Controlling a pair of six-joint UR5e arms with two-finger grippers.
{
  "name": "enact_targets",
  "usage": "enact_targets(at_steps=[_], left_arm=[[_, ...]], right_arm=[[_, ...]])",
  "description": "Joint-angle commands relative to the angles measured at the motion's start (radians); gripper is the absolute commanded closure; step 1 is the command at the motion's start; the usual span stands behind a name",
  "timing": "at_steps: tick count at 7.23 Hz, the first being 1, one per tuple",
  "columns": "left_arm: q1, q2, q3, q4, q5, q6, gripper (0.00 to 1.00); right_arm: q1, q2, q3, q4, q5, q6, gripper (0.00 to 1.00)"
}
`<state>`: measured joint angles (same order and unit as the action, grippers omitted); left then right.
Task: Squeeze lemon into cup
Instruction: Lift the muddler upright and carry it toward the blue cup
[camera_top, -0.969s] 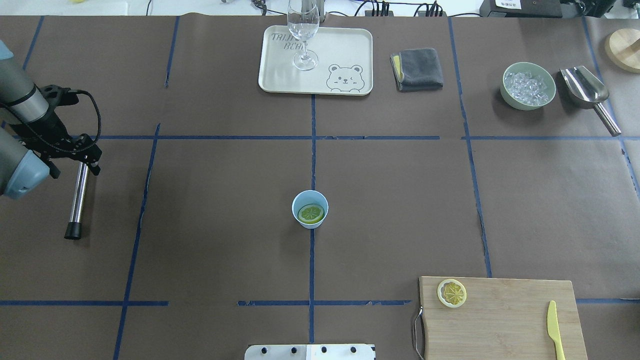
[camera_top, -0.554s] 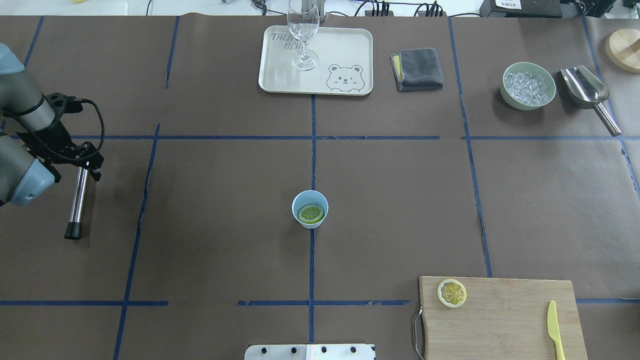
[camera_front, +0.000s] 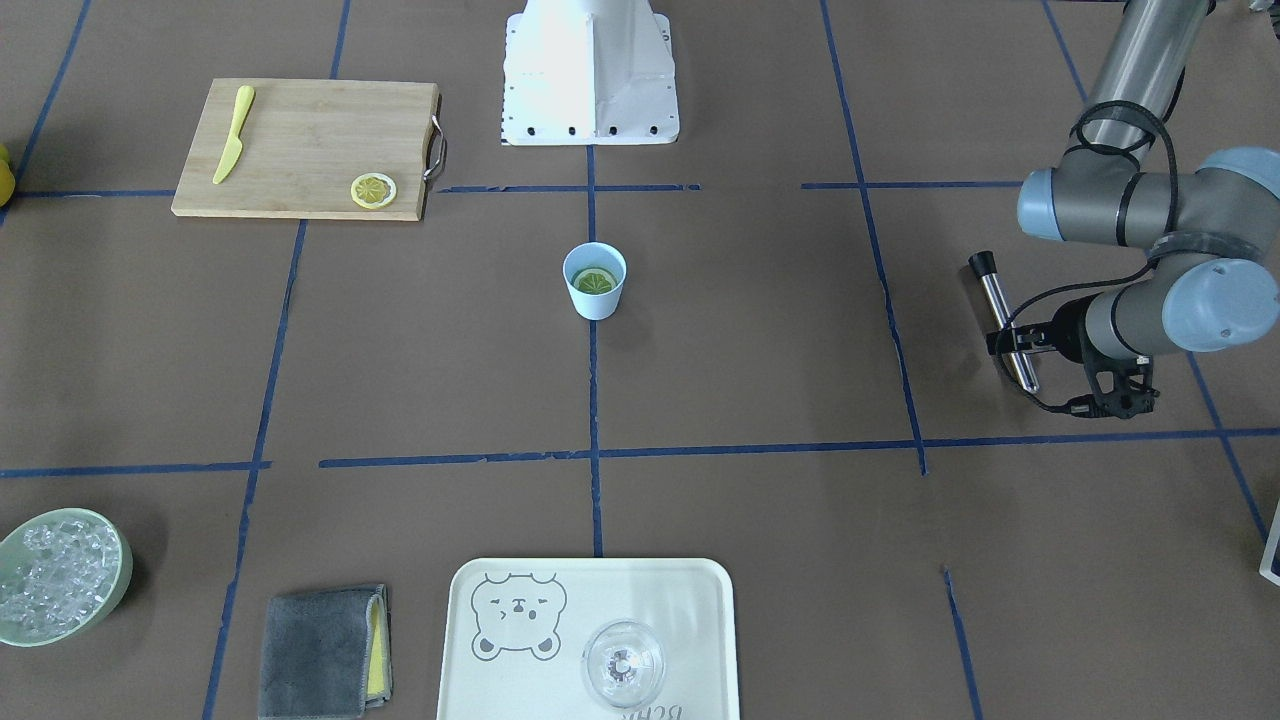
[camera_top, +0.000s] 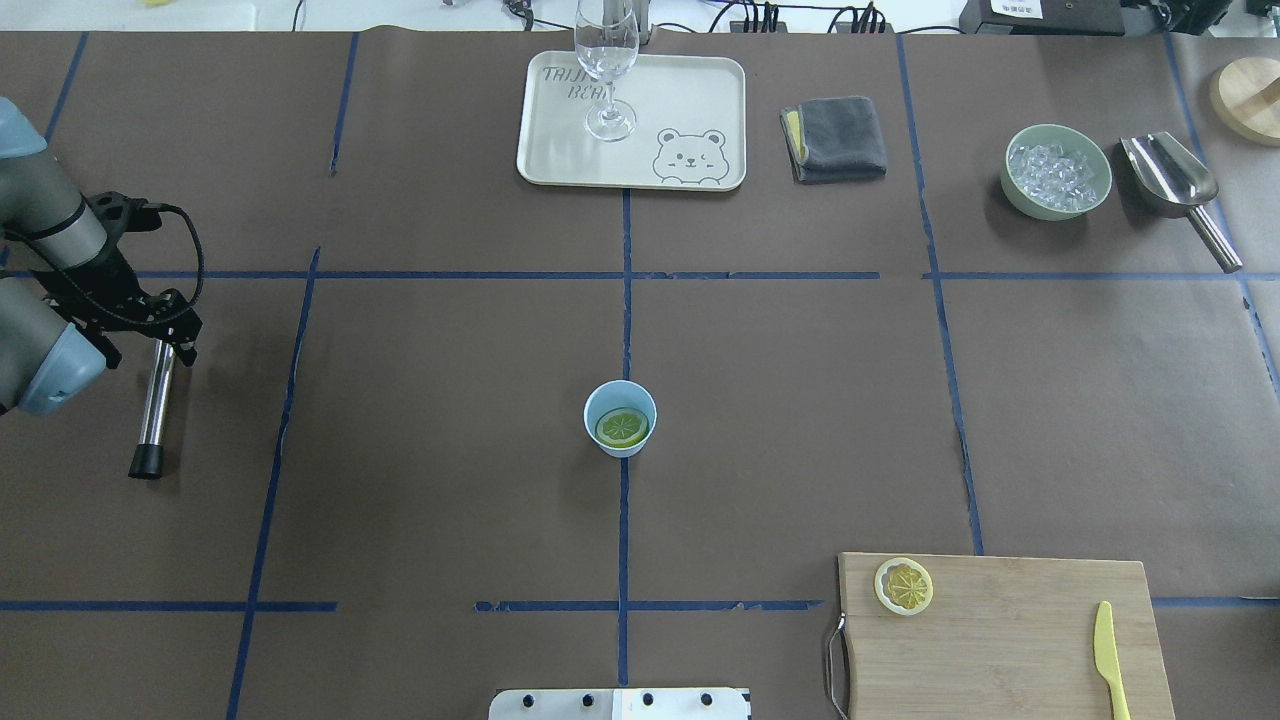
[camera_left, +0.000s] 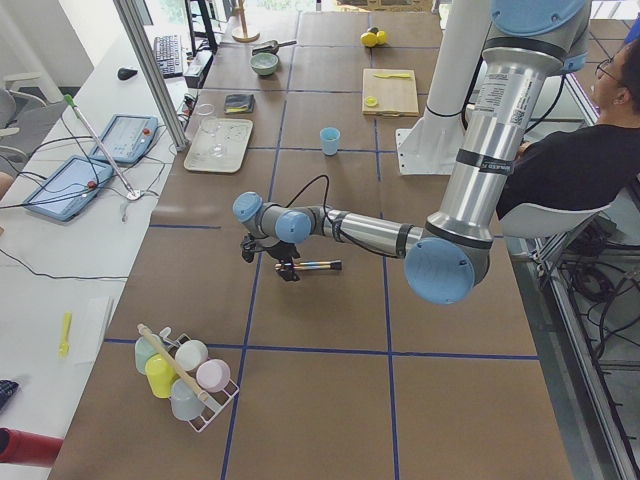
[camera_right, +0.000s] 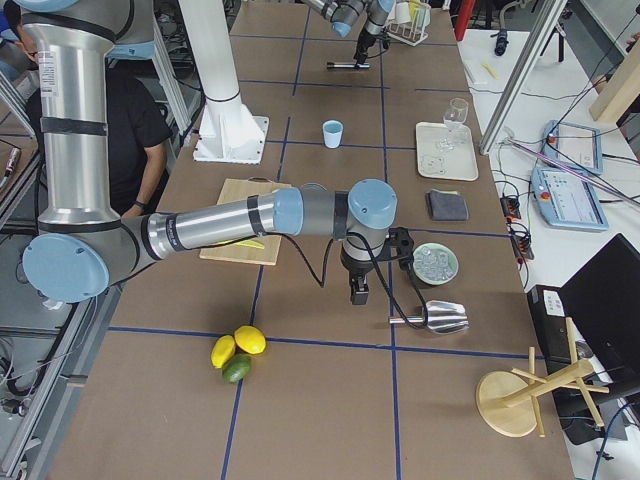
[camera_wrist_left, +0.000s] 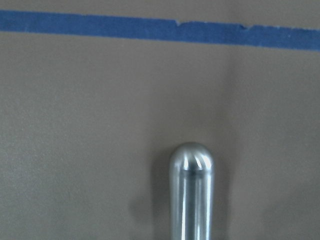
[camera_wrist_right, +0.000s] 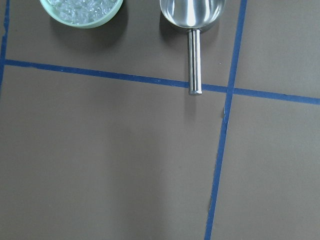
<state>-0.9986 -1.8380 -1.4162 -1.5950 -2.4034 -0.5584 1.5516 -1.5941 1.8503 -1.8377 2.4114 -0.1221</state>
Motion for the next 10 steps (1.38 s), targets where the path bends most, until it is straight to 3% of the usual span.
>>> enact_targets(at_steps=[1, 2, 3, 4, 6, 8, 10], left_arm=[[0.000, -0.006, -0.001, 0.000, 0.000, -0.031, 0.64], [0.000, -0.006, -0.001, 0.000, 0.000, -0.031, 0.93], [0.000, -0.006, -0.003, -0.002, 0.000, -0.029, 1.00], [0.000, -0.003, -0.006, 0.000, 0.001, -0.028, 1.00], [-0.014, 0.008, -0.129, 0.006, 0.010, -0.029, 1.00], [-0.012, -0.003, -0.261, 0.048, 0.174, -0.032, 1.00], [-0.011, -0.109, -0.369, 0.107, 0.277, -0.050, 1.00]], right_arm=[[0.001, 0.000, 0.000, 0.000, 0.000, -0.010, 0.00], [0.004, -0.001, 0.001, 0.000, 0.000, -0.010, 0.00], [0.004, 0.000, 0.003, 0.000, 0.000, -0.010, 0.00], [0.005, 0.002, 0.003, 0.000, 0.000, -0.010, 0.00], [0.007, 0.002, 0.003, 0.000, 0.000, -0.010, 0.00], [0.007, 0.000, 0.003, 0.000, -0.002, -0.001, 0.00], [0.007, 0.000, 0.001, 0.000, -0.003, 0.001, 0.00]])
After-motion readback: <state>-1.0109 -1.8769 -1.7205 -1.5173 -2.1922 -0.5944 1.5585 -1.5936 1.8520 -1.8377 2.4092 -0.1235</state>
